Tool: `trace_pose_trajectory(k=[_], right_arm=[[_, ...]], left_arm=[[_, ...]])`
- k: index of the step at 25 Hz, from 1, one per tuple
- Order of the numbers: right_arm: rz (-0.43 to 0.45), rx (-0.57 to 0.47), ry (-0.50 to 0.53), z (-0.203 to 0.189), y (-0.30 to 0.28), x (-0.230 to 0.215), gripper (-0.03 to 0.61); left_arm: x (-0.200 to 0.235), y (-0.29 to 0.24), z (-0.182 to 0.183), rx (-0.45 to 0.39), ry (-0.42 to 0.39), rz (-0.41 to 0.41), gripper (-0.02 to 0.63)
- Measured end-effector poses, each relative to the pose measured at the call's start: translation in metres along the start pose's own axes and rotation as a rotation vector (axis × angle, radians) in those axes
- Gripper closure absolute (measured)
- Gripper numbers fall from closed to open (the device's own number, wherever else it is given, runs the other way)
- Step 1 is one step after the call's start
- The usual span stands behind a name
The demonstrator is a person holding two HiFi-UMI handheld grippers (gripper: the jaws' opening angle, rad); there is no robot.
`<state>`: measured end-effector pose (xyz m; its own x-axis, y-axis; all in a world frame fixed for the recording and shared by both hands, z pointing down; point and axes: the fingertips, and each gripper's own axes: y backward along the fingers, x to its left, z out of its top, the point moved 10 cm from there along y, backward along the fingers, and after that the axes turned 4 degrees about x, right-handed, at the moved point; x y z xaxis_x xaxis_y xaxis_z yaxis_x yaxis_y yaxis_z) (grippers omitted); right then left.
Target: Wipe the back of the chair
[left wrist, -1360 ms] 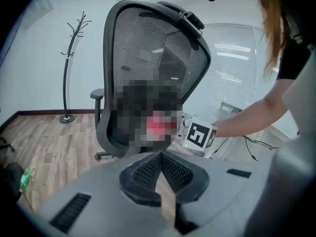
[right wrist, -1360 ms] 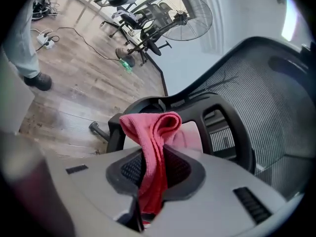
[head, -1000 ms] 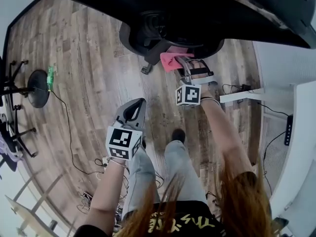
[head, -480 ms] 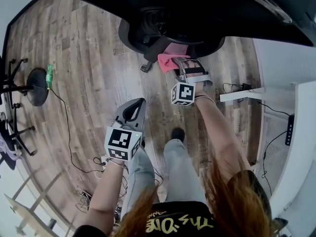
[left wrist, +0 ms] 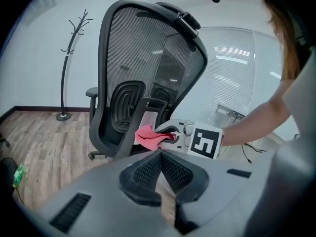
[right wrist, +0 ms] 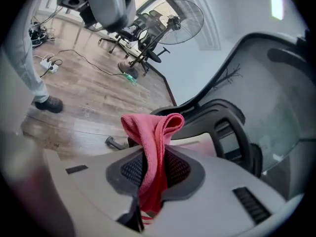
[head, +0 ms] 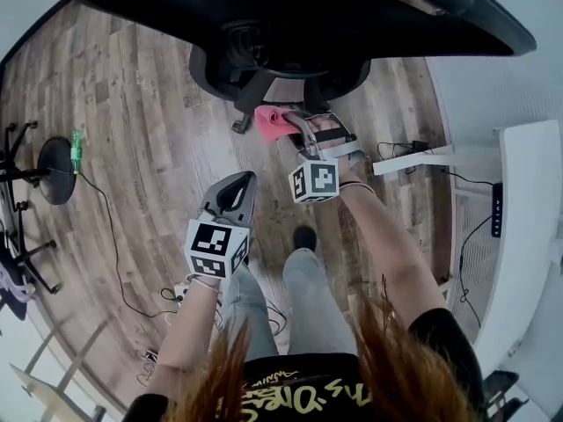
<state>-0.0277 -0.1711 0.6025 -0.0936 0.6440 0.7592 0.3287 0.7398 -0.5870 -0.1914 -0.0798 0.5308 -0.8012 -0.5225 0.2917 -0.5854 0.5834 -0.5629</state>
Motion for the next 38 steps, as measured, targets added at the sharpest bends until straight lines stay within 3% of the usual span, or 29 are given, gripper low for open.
trace_pose_trajectory(k=[6, 13, 19, 23, 29, 32, 38], right_arm=[[-0.079, 0.012, 0.145, -0.014, 0.054, -0.052, 0.514], [-0.115, 0.043, 0.21, -0.028, 0.064, -0.091, 0.514], [-0.091, 0.036, 0.324, -0.046, 0.051, -0.102, 0.514], [-0.066, -0.016, 0.396, -0.053, 0.043, -0.104, 0.514], [-0.009, -0.077, 0.413, -0.065, 0.028, -0.104, 0.514], [0.028, -0.058, 0.406, -0.068, 0.016, -0.097, 0.514], [0.068, 0.002, 0.376, -0.068, -0.01, -0.076, 0.514]], left_arm=[[-0.022, -0.004, 0.028, -0.049, -0.026, -0.033, 0.621], [-0.042, -0.004, 0.058, -0.08, -0.079, -0.054, 0.621], [-0.048, -0.005, 0.061, -0.093, -0.073, 0.003, 0.62], [-0.052, -0.005, 0.055, -0.114, -0.014, 0.078, 0.621], [-0.076, -0.011, 0.049, -0.151, 0.073, 0.159, 0.621], [-0.082, -0.001, 0.041, -0.13, 0.059, 0.162, 0.621], [-0.053, 0.007, 0.018, -0.084, 0.08, 0.188, 0.621]])
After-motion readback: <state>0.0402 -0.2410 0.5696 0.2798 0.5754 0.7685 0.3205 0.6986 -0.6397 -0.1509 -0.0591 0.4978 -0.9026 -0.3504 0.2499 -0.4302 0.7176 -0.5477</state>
